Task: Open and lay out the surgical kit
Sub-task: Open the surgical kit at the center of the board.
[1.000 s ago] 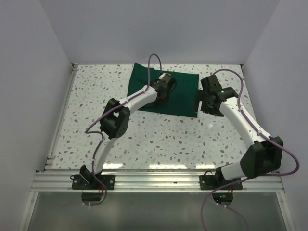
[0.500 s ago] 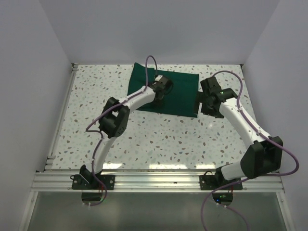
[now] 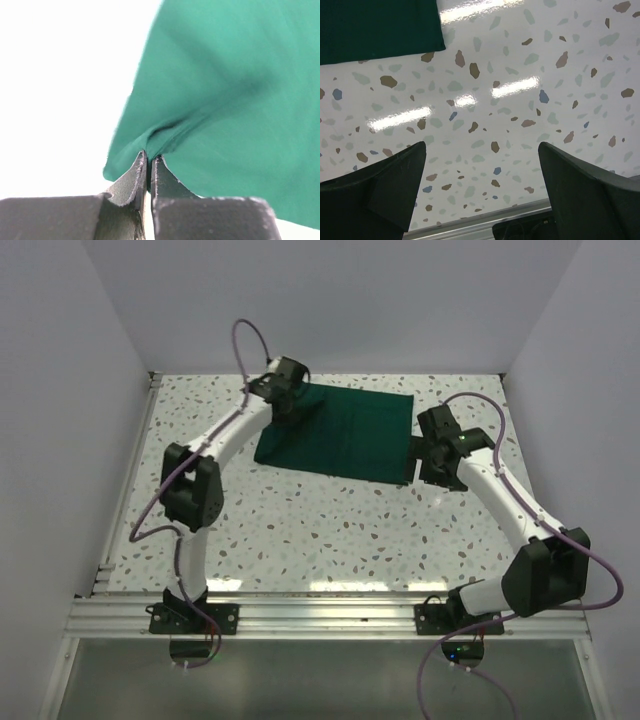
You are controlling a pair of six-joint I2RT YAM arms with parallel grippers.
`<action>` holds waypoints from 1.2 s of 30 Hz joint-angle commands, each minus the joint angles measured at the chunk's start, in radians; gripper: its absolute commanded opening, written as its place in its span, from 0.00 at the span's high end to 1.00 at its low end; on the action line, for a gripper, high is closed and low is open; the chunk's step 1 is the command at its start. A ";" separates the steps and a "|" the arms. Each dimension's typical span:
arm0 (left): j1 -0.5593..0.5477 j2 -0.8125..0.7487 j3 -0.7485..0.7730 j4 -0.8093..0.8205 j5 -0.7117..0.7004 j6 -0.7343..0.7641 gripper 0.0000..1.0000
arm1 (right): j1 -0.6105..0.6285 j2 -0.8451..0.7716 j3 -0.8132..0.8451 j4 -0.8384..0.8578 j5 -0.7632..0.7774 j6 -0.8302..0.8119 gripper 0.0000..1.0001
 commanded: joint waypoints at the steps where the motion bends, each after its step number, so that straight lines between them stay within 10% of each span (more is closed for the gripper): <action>1: 0.207 -0.193 -0.085 0.014 -0.014 -0.037 1.00 | 0.002 0.012 0.054 -0.003 0.019 0.001 0.02; 6: 0.400 -0.247 -0.237 0.021 0.023 -0.027 0.82 | 0.000 0.058 0.112 -0.008 0.015 0.001 0.02; 7: 0.416 -0.257 -0.304 0.035 0.048 -0.019 0.67 | 0.002 0.061 0.115 -0.005 0.012 0.004 0.02; 8: 0.427 -0.262 -0.338 0.047 0.055 -0.004 0.32 | 0.002 0.069 0.118 -0.003 0.006 0.009 0.02; 11: 0.436 -0.271 -0.444 0.080 0.068 0.007 0.08 | 0.002 0.077 0.123 0.002 -0.007 0.015 0.02; 36: 0.437 -0.336 -0.738 0.388 0.152 -0.359 0.17 | 0.002 0.023 0.138 0.041 -0.070 -0.017 0.02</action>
